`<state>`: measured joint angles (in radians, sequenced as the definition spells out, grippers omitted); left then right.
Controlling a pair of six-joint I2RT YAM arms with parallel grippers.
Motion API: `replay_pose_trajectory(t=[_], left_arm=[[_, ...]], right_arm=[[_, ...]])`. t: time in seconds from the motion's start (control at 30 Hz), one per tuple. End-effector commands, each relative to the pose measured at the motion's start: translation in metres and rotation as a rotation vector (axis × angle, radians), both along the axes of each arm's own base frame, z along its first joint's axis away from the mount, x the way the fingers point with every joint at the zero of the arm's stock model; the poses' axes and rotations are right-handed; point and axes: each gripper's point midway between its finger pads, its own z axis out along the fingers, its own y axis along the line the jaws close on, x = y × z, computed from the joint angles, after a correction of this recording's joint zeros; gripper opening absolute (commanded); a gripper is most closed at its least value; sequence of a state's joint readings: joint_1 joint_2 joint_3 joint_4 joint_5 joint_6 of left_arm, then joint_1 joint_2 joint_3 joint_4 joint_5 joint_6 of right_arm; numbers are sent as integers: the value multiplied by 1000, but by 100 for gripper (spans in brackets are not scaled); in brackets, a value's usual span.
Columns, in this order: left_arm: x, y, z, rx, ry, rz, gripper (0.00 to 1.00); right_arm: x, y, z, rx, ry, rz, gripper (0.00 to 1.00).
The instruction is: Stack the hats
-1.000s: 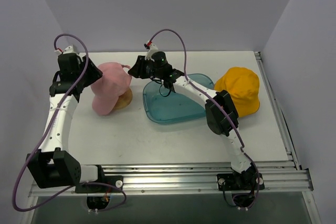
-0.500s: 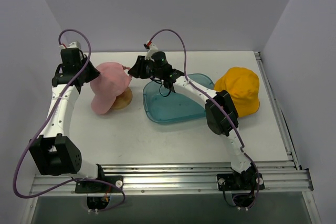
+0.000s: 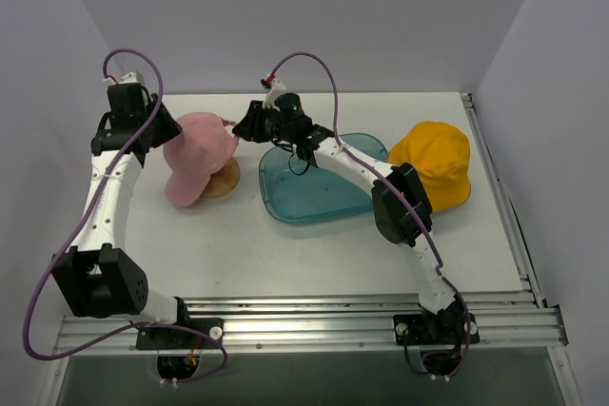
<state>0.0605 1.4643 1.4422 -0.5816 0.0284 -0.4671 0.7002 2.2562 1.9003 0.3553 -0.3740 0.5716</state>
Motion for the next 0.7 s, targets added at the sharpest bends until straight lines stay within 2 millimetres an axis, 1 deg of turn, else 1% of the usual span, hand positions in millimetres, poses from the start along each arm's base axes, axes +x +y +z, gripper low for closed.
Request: replay_pose_trajectory(t=[0.0, 0.03, 0.13, 0.17, 0.2, 0.3, 0.33, 0.37, 0.47, 0.5, 0.57, 0.6, 0.67], left_arm=[[-1, 9, 48, 44, -101, 31, 48], [2, 10, 52, 45, -104, 34, 51], [7, 9, 44, 50, -66, 20, 53], [8, 9, 46, 52, -67, 17, 53], [12, 8, 40, 50, -51, 12, 53], [14, 8, 33, 48, -31, 5, 54], [16, 8, 27, 47, -17, 4, 54], [17, 2, 26, 29, -14, -24, 54], [19, -2, 12, 10, 24, -42, 54], [20, -4, 4, 4, 44, -48, 55], [21, -6, -4, -8, 54, -55, 56], [19, -9, -13, -19, 72, -65, 56], [22, -11, -18, -32, 67, -67, 55]], right_arm=[[2, 6, 18, 38, -60, 25, 21], [2, 5, 17, 36, -59, 24, 21], [2, 6, 16, 34, -62, 26, 21], [2, 6, 16, 33, -64, 28, 21], [2, 5, 16, 31, -62, 26, 22], [3, 4, 15, 23, -67, 24, 22], [3, 3, 16, 22, -69, 22, 22], [3, 3, 15, 19, -68, 23, 22], [5, 2, 13, 18, -67, 20, 22], [6, 1, 12, 17, -66, 17, 22], [5, 2, 13, 18, -67, 20, 22], [6, 2, 11, 18, -64, 18, 22], [6, 3, 11, 19, -63, 19, 23]])
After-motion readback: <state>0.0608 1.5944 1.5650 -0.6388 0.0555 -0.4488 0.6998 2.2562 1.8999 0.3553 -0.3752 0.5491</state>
